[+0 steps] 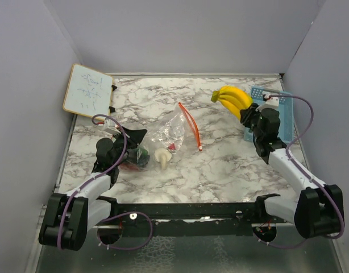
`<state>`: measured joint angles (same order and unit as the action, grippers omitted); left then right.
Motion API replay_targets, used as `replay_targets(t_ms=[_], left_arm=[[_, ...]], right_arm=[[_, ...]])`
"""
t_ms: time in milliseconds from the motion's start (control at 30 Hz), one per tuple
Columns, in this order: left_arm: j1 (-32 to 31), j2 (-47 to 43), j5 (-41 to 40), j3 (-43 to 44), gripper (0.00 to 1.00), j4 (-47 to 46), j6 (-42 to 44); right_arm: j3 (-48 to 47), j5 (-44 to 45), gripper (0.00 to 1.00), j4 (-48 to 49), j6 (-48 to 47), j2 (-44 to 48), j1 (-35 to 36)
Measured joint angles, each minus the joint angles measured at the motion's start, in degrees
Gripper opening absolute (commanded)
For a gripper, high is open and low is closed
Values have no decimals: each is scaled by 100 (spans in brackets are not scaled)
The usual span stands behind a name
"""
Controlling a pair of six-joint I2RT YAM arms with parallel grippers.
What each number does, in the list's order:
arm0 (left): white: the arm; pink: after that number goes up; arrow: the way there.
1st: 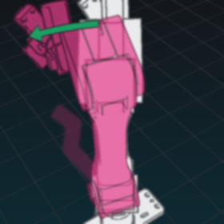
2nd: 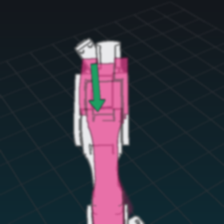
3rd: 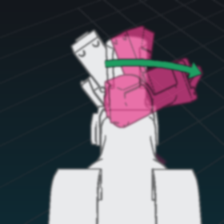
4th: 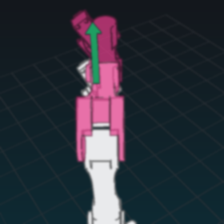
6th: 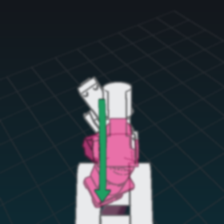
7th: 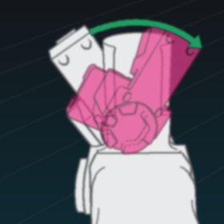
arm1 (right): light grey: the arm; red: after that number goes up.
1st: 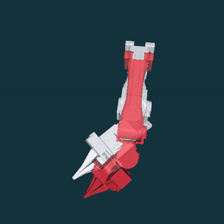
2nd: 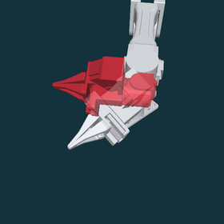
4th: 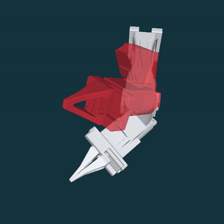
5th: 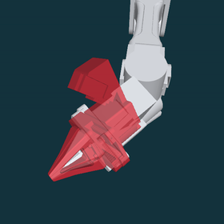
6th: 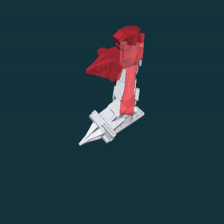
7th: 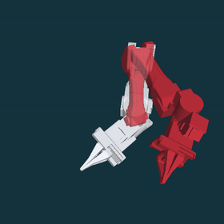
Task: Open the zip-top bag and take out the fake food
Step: Pick up the fake fruit from the zipper food storage bag, then place the fake fruit in the bin.
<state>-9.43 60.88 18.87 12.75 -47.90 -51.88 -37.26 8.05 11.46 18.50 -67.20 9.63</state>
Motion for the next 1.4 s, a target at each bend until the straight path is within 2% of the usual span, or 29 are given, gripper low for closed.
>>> replay_targets(t_ms=[233, 433, 700, 1000, 1133, 1400], left_arm=[[0, 0, 11, -9, 0, 0, 4], [7, 2, 26, -11, 0, 0, 15], [7, 61, 46, -13, 0, -31, 11], [7, 107, 101, -15, 0, -48, 9], [7, 111, 107, -24, 0, -48, 7], [7, 111, 107, -35, 0, -46, 13]], right_arm=[[656, 369, 2, 535, 820, 605, -535], [1661, 1167, 2, 1016, 1432, 1377, -835], [1932, 2159, 2, 1392, 1799, 1488, -903], [2011, 2474, 2, 1860, 1873, 566, -1047], [1768, 2470, 3, 1956, 1871, -111, -1123], [1043, 2411, 5, 2155, 1871, -846, -1239]])
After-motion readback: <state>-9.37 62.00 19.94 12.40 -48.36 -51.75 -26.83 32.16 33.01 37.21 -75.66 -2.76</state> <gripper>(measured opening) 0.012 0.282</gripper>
